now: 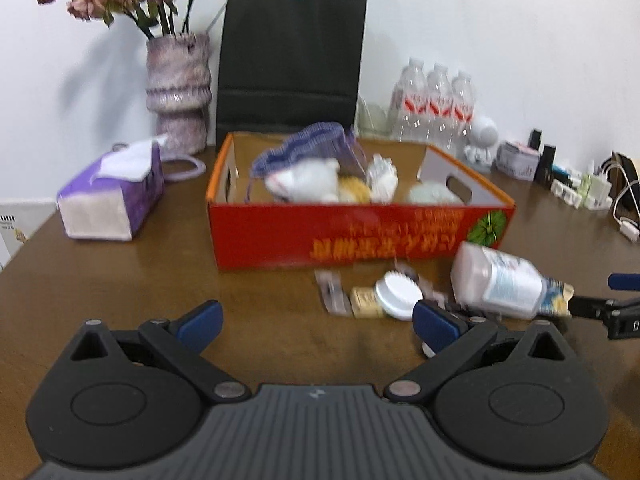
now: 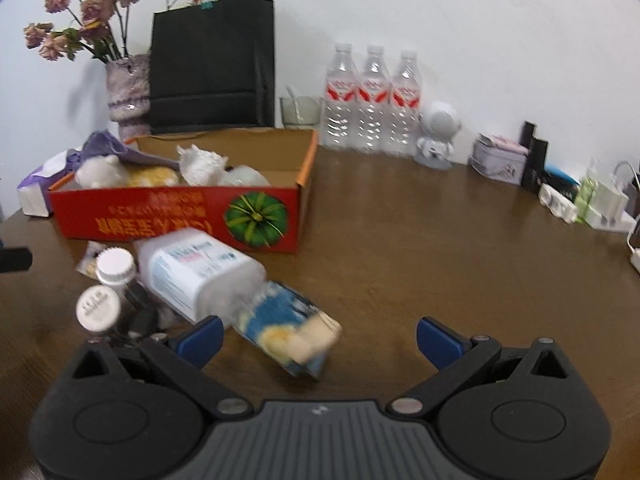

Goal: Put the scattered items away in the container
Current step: 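Withdraw both open tools from the box toward the remaining items, then grasp the blue-and-yellow wrapper with the right tool while the left tool grasps a white round lid, then carry the wrapper and lid into the box and open both tools, then withdraw both open tools from the box toward the wipe tub and lid, then grasp the white wipe tub with the right tool while the left tool grasps a white lid, then carry the tub and lid into the box and open both tools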

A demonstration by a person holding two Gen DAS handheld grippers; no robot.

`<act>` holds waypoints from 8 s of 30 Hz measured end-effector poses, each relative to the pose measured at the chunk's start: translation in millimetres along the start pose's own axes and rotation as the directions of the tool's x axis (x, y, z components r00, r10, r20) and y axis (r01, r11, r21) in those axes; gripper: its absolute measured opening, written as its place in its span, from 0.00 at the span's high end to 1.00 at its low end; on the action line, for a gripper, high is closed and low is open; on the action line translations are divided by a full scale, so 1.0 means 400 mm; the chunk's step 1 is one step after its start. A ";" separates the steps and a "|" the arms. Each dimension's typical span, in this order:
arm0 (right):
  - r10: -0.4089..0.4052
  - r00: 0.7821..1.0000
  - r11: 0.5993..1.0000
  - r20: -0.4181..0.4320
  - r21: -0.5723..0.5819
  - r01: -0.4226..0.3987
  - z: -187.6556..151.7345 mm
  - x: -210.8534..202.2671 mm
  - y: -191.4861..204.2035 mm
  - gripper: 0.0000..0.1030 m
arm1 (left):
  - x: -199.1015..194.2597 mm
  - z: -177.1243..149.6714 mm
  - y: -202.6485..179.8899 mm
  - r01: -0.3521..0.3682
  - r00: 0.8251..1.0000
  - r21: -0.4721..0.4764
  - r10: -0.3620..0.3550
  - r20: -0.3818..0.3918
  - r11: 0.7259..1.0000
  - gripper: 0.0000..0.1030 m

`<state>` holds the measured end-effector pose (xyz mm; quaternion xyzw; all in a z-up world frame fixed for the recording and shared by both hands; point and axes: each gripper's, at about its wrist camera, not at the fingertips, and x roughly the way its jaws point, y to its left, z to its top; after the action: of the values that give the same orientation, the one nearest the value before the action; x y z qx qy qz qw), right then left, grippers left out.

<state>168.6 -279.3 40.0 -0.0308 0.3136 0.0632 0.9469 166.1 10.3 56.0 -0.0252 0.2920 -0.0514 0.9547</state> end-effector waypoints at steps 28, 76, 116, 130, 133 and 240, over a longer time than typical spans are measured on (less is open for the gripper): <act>0.086 0.995 0.984 -0.050 -0.154 -0.093 0.015 0.122 0.017 0.24 | 0.116 -0.048 -0.182 0.049 0.996 0.089 -0.042 -0.073 0.995 0.66; 0.081 0.989 0.997 0.125 -0.008 -0.081 0.354 0.269 0.222 0.80 | 0.250 0.290 0.049 0.117 0.973 -0.154 -0.082 0.217 0.981 0.80; 0.140 0.982 0.990 0.130 -0.015 -0.139 0.351 0.176 0.206 0.00 | 0.150 0.282 0.031 0.018 0.975 -0.131 0.011 0.220 0.991 0.00; 0.097 0.992 0.995 0.079 -0.034 -0.094 0.213 0.077 0.129 0.00 | 0.031 0.161 0.070 -0.033 0.987 -0.039 0.038 0.156 0.999 0.00; 0.099 0.994 0.995 0.054 -0.022 -0.098 0.167 0.072 0.120 0.00 | 0.028 0.118 0.069 -0.034 0.992 -0.039 0.039 0.123 0.999 0.00; 0.105 0.976 0.994 0.189 0.000 -0.107 0.406 0.346 0.217 0.25 | 0.355 0.337 0.037 0.010 0.986 -0.096 0.006 0.169 0.995 0.14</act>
<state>362.3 -163.6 85.6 -0.0032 0.2241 0.1145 0.9678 359.9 11.3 87.9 -0.0760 0.2119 -0.0358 0.9737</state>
